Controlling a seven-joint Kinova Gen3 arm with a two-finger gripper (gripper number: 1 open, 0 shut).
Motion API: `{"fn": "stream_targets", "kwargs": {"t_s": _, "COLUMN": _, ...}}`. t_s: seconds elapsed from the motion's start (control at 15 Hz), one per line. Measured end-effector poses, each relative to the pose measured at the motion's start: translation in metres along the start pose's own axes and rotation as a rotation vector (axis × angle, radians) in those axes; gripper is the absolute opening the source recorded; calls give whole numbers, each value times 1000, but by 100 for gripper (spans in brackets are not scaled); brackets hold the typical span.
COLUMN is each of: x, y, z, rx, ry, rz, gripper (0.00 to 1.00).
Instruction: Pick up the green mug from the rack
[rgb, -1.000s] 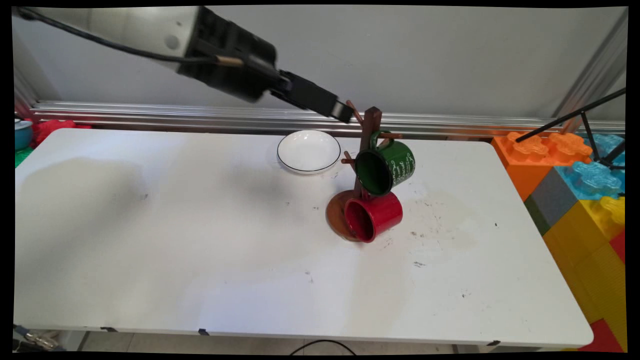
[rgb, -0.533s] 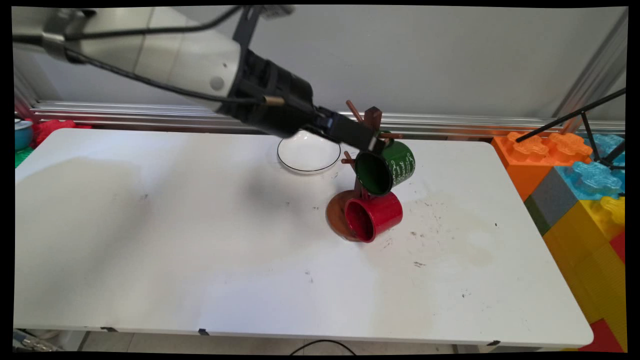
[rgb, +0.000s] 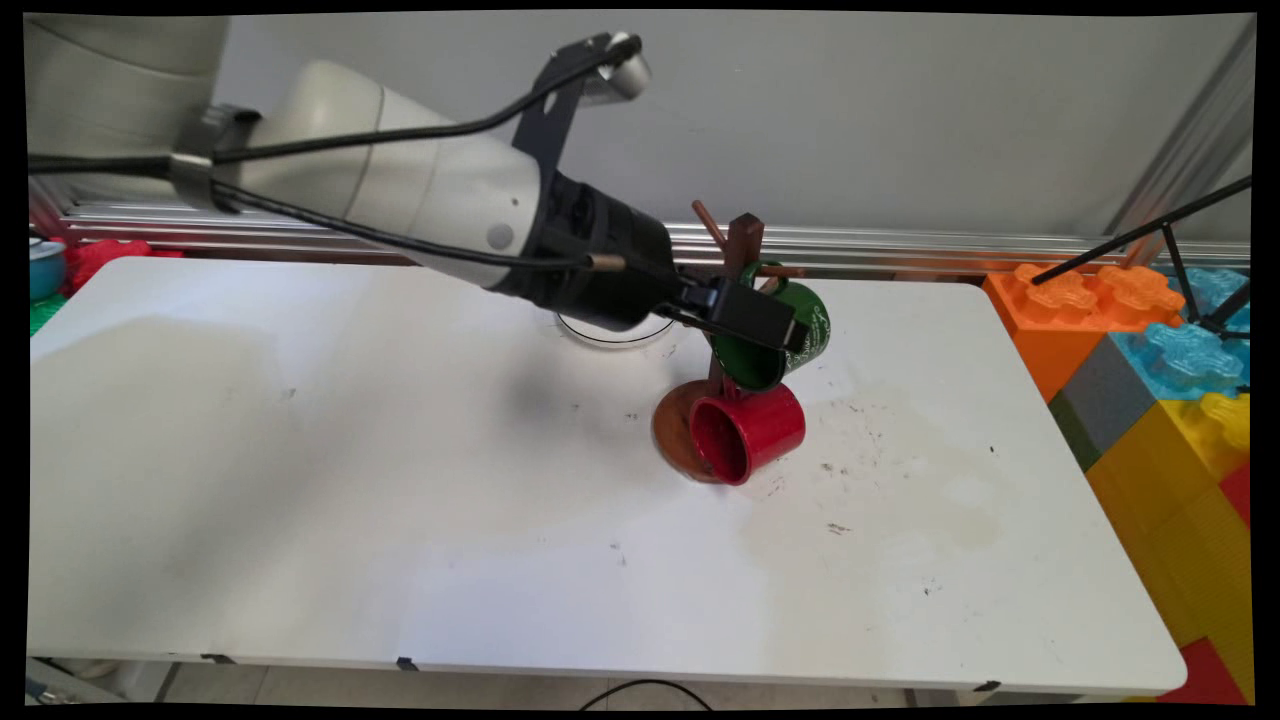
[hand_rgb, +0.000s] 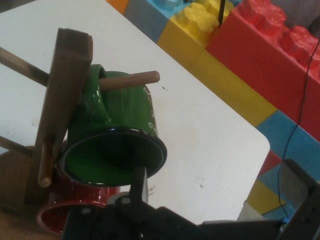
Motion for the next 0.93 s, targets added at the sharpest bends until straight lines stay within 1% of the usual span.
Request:
{"fn": "stream_targets", "kwargs": {"t_s": 0.4, "x": -12, "y": -3, "z": 27, "rx": 13, "ry": 1, "rz": -22, "gripper": 100}}
{"fn": "stream_targets", "kwargs": {"t_s": 0.93, "x": -20, "y": -7, "z": 60, "rx": 8, "ry": 11, "rz": -18, "gripper": 100}}
